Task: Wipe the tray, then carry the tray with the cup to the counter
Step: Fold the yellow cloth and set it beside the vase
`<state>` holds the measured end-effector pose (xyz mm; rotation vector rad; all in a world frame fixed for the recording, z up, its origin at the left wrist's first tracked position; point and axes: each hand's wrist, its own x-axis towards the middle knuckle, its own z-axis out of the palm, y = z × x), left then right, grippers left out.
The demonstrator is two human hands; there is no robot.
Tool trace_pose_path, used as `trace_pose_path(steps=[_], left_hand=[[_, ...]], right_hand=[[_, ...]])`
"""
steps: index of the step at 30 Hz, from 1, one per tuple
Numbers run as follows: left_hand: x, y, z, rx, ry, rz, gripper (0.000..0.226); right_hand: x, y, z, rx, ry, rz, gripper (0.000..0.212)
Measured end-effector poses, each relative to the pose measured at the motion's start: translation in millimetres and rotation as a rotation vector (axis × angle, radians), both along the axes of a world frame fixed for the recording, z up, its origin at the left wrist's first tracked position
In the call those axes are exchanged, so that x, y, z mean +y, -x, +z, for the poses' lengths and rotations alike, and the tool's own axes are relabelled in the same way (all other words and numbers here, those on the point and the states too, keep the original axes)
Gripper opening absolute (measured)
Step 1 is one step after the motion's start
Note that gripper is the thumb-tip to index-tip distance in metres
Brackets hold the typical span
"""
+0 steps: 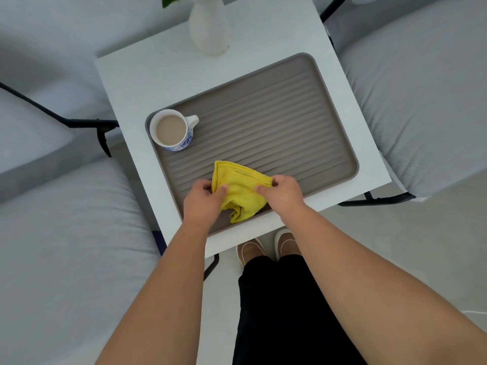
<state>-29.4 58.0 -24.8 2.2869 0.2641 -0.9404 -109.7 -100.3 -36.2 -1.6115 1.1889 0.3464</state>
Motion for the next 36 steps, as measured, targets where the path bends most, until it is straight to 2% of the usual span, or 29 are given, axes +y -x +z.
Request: trace_pose_path(steps=[4, 6, 8, 10, 11, 13, 14, 16, 19, 21, 25, 28, 32, 34, 36], left_hand=[[-7.9, -1.0, 6.2, 0.027, 0.048, -0.075, 0.032], [-11.8, 1.6, 11.5, 0.032, 0.138, -0.048, 0.035], [-15.9, 3.9, 19.4, 0.101, 0.299, 0.053, 0.034], [-20.6, 4.4, 29.2, 0.185, 0.497, 0.187, 0.023], [-23.1, 3.9, 34.9, 0.221, 0.576, 0.252, 0.019], [-26.5, 2.1, 45.1, 0.292, 0.664, 0.370, 0.021], [-27.2, 0.9, 49.8, 0.324, 0.677, 0.421, 0.025], [-26.8, -2.3, 58.4, 0.364, 0.670, 0.507, 0.029], [-22.7, -8.1, 72.0, 0.439, 0.686, 0.550, 0.029], [-21.1, -11.0, 82.3, 0.443, 0.744, 0.438, 0.034], [-29.2, -16.3, 95.9, 0.373, 0.730, 0.224, 0.071], [-47.9, -22.3, 98.7, 0.282, 0.751, 0.229, 0.073], [-84.3, -35.4, 97.4, 0.194, 0.735, 0.292, 0.096], [-103.8, -45.2, 93.2, 0.114, 0.728, 0.208, 0.086], [-125.6, -59.4, 91.1, 0.059, 0.655, 0.089, 0.062]], right_hand=[[-6.1, -0.3, 4.0, -0.106, -0.108, -0.143, 0.018], [-8.6, -1.6, 8.5, -0.179, -0.143, -0.192, 0.015], [-15.5, -6.0, 16.0, -0.312, -0.209, -0.342, 0.017], [-27.2, -10.5, 27.1, -0.423, -0.331, -0.459, 0.033], [-33.0, -11.4, 32.4, -0.421, -0.421, -0.463, 0.049], [-38.7, -9.9, 45.1, -0.275, -0.619, -0.401, 0.078], [-37.7, -8.1, 52.5, -0.193, -0.702, -0.338, 0.080], [-32.0, -4.6, 62.5, -0.094, -0.834, -0.221, 0.062], [-25.4, -5.8, 74.2, -0.144, -0.918, -0.279, 0.045], [-24.9, -10.4, 80.5, -0.200, -0.832, -0.299, 0.043], [-32.2, -22.7, 95.1, -0.242, -0.517, -0.163, 0.035], [-51.5, -34.4, 105.5, -0.306, -0.333, -0.125, 0.027], [-88.6, -53.9, 109.5, -0.321, -0.195, -0.123, 0.018], [-111.4, -68.1, 108.5, -0.276, -0.142, -0.095, 0.010], [-137.1, -86.3, 107.9, -0.229, -0.102, -0.057, 0.009]])
